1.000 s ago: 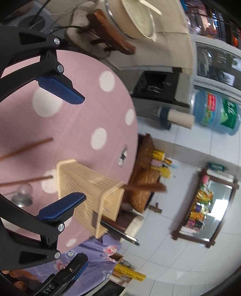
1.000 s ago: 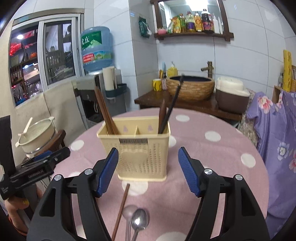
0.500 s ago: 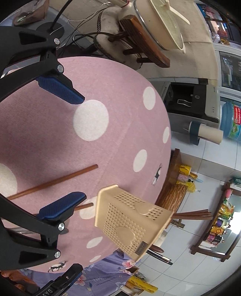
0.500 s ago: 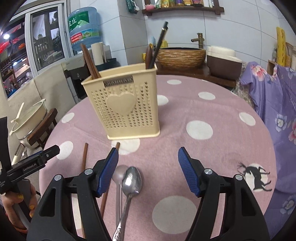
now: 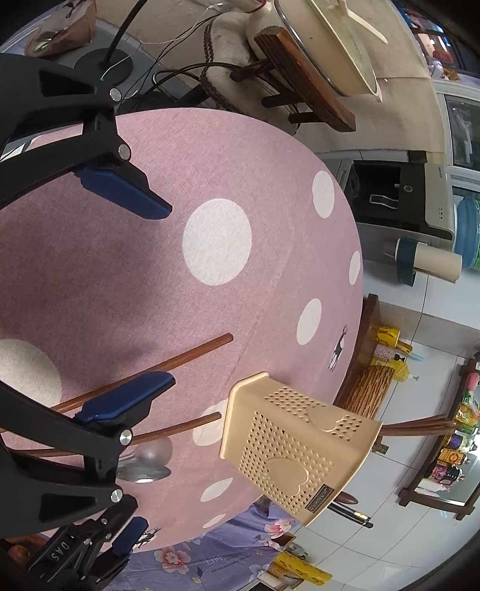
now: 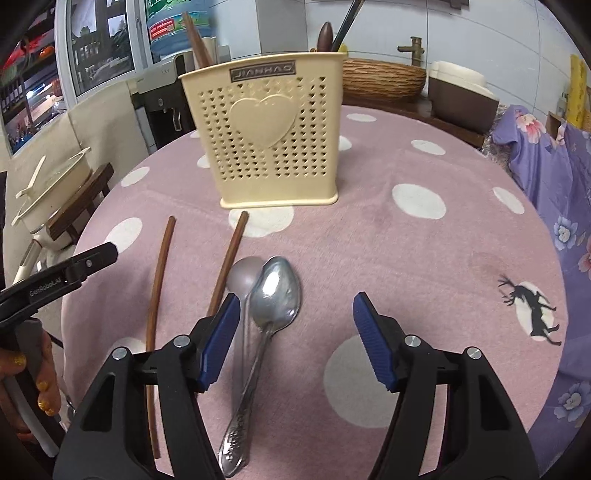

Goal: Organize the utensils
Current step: 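Move left tool to a wooden chopstick while right tool grasps the metal spoon handle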

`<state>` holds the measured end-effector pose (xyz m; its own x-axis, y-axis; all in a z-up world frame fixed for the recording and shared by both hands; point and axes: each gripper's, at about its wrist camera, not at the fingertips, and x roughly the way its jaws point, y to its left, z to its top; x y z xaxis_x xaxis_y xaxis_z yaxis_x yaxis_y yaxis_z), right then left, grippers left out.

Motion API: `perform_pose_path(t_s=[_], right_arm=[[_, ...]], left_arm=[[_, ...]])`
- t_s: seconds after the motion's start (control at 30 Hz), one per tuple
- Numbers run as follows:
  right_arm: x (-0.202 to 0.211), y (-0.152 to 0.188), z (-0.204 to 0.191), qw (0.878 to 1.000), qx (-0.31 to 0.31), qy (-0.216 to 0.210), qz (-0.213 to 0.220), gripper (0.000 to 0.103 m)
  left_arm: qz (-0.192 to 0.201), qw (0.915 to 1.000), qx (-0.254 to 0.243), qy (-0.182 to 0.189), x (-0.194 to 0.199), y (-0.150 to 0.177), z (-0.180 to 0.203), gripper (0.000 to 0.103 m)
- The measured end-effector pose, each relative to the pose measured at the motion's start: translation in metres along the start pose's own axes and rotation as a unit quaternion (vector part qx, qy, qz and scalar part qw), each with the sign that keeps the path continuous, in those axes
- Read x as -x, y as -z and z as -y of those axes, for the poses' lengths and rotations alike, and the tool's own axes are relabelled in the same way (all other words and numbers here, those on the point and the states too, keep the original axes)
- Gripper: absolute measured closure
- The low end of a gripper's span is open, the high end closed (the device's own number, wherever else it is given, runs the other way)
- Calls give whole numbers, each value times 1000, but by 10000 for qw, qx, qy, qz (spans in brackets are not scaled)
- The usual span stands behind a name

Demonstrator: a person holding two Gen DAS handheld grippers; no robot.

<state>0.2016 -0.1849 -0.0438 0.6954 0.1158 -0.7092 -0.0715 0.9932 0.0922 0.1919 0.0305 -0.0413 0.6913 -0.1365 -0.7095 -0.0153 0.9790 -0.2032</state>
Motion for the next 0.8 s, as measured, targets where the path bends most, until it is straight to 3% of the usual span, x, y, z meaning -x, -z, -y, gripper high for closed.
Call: perform_pose_path(t_s=[0.47, 0.63, 0.8], right_arm=[[-19, 12, -6, 9982, 224, 218, -514, 45], [-24, 14, -11, 9976, 232, 292, -590, 59], [-24, 11, -5, 9978, 147, 329, -564, 86]], left_arm=[[-141, 9999, -21, 65, -7, 2, 4, 24], [-159, 9998, -31, 80, -7, 3, 6, 24], [-178, 9998, -15, 87, -8, 3, 6, 24]])
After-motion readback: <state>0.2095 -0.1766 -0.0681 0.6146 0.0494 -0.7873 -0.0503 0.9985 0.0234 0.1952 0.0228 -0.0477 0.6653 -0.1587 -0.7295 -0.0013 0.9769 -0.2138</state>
